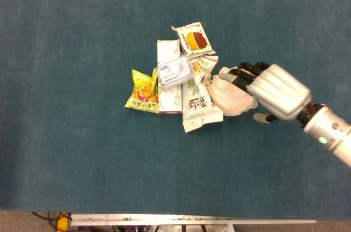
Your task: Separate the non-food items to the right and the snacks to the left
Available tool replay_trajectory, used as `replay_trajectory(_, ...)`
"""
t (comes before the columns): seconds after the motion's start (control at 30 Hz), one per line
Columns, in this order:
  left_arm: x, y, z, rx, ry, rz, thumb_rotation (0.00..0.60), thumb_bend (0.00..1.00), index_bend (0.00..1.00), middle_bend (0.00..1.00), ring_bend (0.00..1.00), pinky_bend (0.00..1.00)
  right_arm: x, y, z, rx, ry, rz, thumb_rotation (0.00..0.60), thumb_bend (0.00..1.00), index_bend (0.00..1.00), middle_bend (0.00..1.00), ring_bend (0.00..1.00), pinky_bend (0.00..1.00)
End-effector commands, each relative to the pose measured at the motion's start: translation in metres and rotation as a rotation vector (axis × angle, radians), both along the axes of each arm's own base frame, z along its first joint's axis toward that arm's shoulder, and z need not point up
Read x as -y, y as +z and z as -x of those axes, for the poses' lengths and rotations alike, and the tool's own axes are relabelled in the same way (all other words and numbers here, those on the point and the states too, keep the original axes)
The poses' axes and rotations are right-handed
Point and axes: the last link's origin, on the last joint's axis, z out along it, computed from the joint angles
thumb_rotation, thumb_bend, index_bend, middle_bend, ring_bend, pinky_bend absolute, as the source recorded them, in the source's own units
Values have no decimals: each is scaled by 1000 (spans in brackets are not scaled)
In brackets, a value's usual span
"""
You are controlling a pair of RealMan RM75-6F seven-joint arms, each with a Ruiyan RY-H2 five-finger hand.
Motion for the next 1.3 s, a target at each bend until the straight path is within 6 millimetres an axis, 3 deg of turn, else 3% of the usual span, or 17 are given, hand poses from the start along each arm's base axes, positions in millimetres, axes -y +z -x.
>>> replay_trajectory(0.03, 0, 0, 1, 3, 3, -1, 600, 229, 0, 14, 0, 27, 5, -11, 1, -32, 0, -3, 600, 0, 104, 210, 164, 329)
replay_trajectory(0.37, 1, -1, 7, 18, 18, 0, 600, 229, 0, 14, 0, 28, 21, -41, 11, -112, -58, -3, 600, 0, 104, 206, 160, 329)
replay_trajectory(0.73, 2, 0, 10, 29, 20, -2, 600, 229, 0, 14, 0, 27, 31, -72, 10, -177, -67, -14, 600, 0, 109, 206, 157, 329)
replay_trajectory(0.87, 3, 1, 11, 34, 23, -8, 600, 229, 0, 14, 0, 27, 33, -82, 10, -203, -62, 9, 600, 0, 340, 272, 165, 334)
replay_trajectory(0.93, 3, 1, 11, 36, 21, -9, 600, 229, 0, 14, 0, 27, 34, -86, 10, -209, -65, 21, 600, 0, 458, 336, 208, 364)
replay_trajectory(1.0, 3, 0, 11, 39, 18, -6, 600, 229, 0, 14, 0, 27, 36, -90, 10, -207, -75, 35, 600, 0, 568, 412, 315, 443)
replay_trajectory(1.17, 3, 0, 13, 44, 17, -2, 600, 229, 0, 14, 0, 27, 48, -92, 15, -213, -103, 95, 600, 0, 650, 478, 448, 566)
replay_trajectory(1.3, 2, -1, 14, 45, 17, -2, 600, 229, 0, 14, 0, 27, 62, -84, 19, -192, -142, 143, 600, 0, 651, 481, 455, 568)
